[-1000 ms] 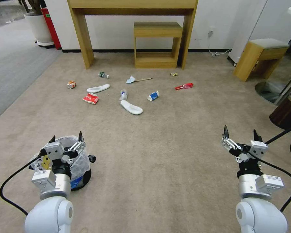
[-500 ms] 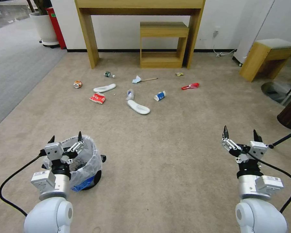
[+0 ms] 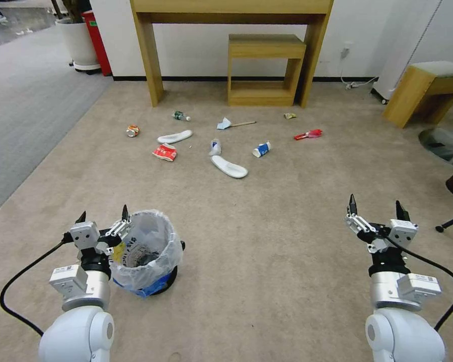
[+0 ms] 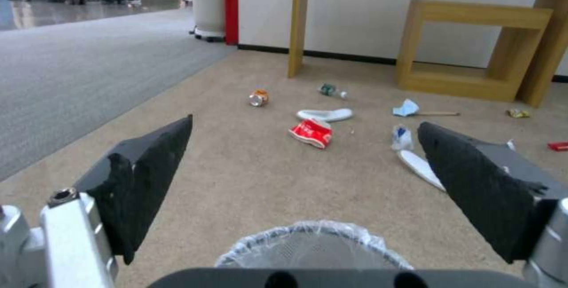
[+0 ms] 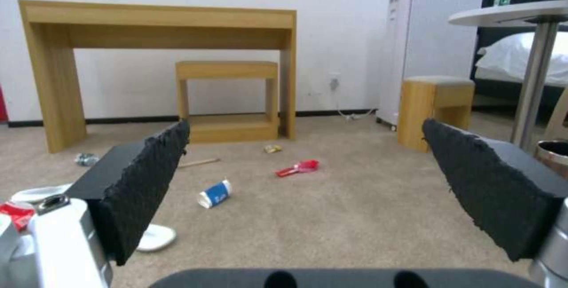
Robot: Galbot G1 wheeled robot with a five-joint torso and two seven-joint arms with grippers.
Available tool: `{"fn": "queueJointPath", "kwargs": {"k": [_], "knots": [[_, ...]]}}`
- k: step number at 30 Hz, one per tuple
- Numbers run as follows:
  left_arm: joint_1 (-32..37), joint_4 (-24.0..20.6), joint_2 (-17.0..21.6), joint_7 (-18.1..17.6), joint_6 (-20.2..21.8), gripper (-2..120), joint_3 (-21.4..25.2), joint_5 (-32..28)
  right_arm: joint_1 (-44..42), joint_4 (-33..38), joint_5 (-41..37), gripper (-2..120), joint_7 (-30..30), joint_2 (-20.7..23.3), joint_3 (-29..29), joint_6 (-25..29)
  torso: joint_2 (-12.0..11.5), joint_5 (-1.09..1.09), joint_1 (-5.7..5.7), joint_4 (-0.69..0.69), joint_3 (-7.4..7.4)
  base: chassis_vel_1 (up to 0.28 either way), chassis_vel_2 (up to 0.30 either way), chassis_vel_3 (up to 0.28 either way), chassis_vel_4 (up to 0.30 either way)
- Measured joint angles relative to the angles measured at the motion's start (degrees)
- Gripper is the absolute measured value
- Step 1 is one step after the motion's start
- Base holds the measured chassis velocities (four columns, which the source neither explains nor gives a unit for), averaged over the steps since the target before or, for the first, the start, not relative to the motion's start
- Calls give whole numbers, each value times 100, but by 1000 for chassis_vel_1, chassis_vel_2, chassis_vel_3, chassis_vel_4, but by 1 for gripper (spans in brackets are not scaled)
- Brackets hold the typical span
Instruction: Pick up the trash bin and place the garbage on the floor into it.
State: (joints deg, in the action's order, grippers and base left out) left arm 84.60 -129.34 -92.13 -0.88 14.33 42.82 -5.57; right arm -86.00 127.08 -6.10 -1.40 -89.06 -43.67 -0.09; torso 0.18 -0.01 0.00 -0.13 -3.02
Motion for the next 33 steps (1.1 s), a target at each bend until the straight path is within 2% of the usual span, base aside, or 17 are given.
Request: {"fn": "queueJointPath", "kwargs": {"k": [16, 23, 33], "knots": [[-22, 53, 15, 2, 0, 100, -2, -10, 14, -42, 87, 100, -5, -62, 9, -8, 0, 1, 0, -1, 0, 0, 0, 0, 0], [-16, 70, 24, -2, -3, 100, -3, -21, 24, -132, 86, 100, 37, -104, 15, 319, 0, -1, 0, 0, 0, 55, 47, -50, -55], [-18, 123, 24, -7, -17, 100, -14, -27, 40, -155, 64, 100, 59, -98, -27, 345, 0, 1, 0, -1, 0, 32, 35, -22, -32]]}}
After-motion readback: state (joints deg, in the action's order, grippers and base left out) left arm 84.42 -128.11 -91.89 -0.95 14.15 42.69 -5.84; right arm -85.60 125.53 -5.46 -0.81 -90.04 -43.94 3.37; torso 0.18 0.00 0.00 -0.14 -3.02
